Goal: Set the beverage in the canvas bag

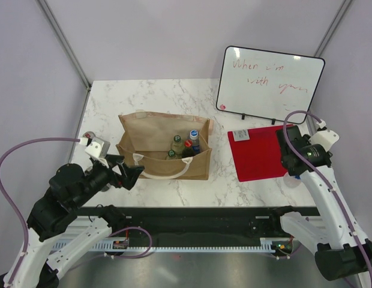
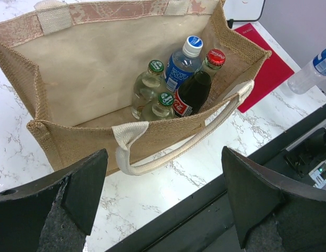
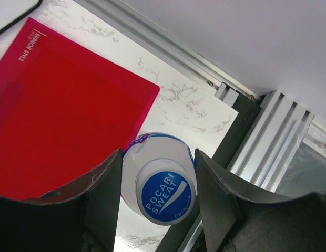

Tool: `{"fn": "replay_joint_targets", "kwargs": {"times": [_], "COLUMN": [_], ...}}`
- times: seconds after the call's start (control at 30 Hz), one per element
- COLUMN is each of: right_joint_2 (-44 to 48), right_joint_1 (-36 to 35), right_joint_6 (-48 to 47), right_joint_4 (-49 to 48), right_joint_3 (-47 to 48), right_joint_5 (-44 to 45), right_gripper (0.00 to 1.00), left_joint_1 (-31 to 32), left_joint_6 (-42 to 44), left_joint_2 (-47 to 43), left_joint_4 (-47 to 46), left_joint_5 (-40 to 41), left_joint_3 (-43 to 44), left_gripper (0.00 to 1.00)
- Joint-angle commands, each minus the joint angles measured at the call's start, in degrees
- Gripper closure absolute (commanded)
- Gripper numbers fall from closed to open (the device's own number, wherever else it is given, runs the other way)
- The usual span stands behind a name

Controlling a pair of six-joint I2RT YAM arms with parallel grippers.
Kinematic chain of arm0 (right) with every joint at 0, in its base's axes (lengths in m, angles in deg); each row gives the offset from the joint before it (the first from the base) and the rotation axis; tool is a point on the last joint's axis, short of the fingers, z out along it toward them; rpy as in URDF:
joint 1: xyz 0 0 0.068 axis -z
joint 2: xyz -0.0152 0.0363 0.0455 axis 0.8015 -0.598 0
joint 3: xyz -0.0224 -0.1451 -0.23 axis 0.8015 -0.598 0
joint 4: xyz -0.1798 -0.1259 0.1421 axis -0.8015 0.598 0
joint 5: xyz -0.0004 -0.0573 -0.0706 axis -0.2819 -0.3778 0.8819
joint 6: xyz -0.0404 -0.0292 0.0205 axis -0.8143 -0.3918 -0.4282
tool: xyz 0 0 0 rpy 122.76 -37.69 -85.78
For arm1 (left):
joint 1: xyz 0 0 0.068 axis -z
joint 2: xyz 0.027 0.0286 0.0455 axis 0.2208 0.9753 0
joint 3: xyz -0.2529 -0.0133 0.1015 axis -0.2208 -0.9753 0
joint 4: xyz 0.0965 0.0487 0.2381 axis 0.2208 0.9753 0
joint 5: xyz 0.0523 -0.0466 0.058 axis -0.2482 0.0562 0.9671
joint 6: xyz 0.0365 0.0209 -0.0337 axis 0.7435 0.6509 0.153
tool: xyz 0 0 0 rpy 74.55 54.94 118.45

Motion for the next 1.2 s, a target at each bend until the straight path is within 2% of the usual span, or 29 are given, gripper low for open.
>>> {"fn": "replay_joint_targets", "kwargs": {"times": [0.0,0.17,0.27,0.3,0.43,0.5,0.8,1.07,1.17], "right_joint_2": [4.70,7.35,4.55,3.67,1.46,0.06,-8.37,-11.63,-12.60], "right_joint_1": [-0.23,-0.14,-0.23,-0.23,-0.40,-1.19,-12.09,-19.12,-20.18], "right_joint_6": [-11.27,-26.63,-32.79,-34.13,-36.34,-36.69,-41.08,-43.28,-43.98], "right_joint_4": [-7.11,-16.27,-19.52,-21.19,-27.96,-31.38,-36.93,-44.05,-44.93], "right_joint_3": [4.28,6.03,7.78,8.23,8.67,8.67,13.50,6.13,3.84], "right_joint_5": [3.44,-8.06,-15.79,-22.34,-37.65,-41.64,-43.68,-42.37,-42.45], "right_gripper": [1.00,1.00,1.00,1.00,1.00,1.00,1.00,1.00,0.97], "left_joint_1": [0.23,0.23,0.23,0.23,0.23,0.23,0.23,0.23,0.23], "left_joint_6": [0.24,0.24,0.33,0.33,-0.55,-0.81,-5.11,-6.52,-7.05], "left_joint_2": [-0.81,-0.55,0.07,0.15,-0.28,-0.02,1.91,3.32,4.28], "left_joint_4": [0.86,1.91,3.41,3.67,4.02,4.37,5.61,5.52,5.34], "left_joint_5": [0.44,1.23,1.76,1.76,2.29,2.73,4.31,6.07,6.33], "left_joint_3": [1.88,3.37,5.74,6.18,7.68,7.77,7.16,7.24,8.12], "left_gripper": [0.05,0.05,0.05,0.05,0.05,0.05,0.06,0.07,0.07]}}
